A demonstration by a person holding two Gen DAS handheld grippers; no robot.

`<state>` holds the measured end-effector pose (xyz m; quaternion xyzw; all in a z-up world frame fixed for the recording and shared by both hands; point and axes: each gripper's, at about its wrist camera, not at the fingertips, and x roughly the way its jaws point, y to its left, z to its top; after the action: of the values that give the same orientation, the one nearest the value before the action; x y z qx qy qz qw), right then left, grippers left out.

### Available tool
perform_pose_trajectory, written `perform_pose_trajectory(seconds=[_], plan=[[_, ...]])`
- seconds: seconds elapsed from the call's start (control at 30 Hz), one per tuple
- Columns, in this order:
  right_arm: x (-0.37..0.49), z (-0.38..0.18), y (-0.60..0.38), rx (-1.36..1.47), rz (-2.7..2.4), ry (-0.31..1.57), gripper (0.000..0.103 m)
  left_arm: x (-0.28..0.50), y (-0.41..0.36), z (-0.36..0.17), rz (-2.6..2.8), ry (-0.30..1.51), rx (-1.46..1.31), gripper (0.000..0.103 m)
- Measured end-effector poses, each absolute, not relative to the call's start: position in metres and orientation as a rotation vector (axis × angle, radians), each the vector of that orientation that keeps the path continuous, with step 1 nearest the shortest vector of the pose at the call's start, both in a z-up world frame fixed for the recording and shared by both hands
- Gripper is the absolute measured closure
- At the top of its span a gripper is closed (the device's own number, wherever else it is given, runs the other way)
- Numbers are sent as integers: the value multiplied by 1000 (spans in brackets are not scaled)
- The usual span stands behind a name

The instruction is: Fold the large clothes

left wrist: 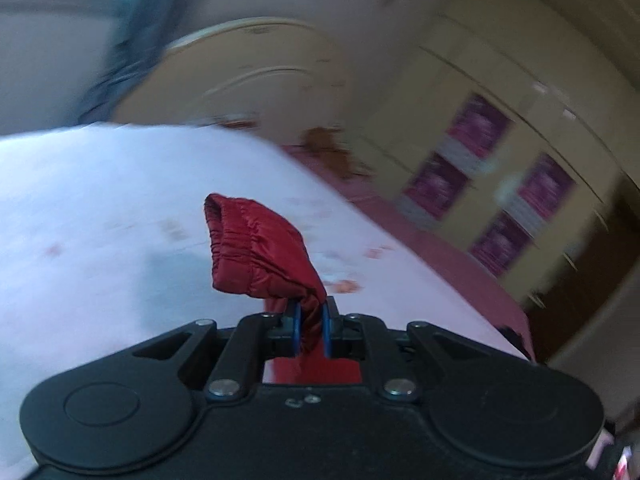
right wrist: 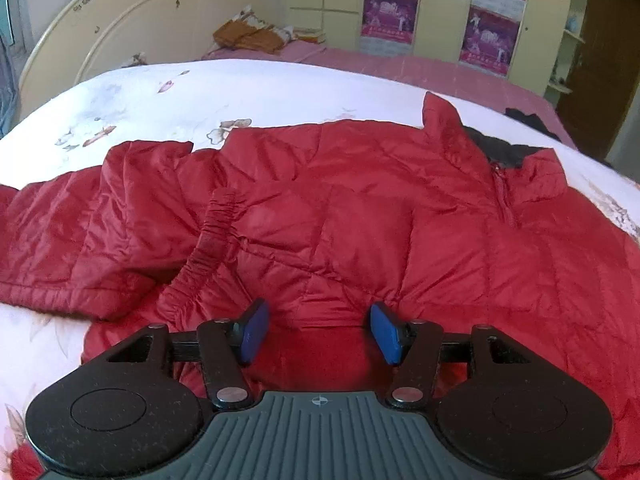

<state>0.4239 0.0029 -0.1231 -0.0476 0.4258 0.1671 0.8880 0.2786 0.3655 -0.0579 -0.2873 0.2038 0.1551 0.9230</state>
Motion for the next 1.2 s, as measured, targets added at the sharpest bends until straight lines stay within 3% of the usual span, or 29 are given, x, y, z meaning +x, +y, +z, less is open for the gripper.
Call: perform_pose_trajectory(seconds=[0.33,0.67,0.73,0.77,0.83,1.0,1.2], plan=[[408,-93,-73,70,307,812,46,352,200,-29,-82,456,-345,94],[392,-84,-184,185,199,807,46,404,37,-95,-317,635,-95,94],[390,-82,-199,212,196,809,45,406,25,-110,-316,691,-65,88],[390,-81,-204,230,201,810,32,404,25,-115,-306,712,-54,79],[387,-78,-209,266,211,786,3,386,24,-116,-277,703,-38,78],[393,-69,-185,232,283,743,3,377,60,-104,-143,698,-64,62],[417,-81,-135,241,390,792,4,357,115,-102,39,731,-87,59]])
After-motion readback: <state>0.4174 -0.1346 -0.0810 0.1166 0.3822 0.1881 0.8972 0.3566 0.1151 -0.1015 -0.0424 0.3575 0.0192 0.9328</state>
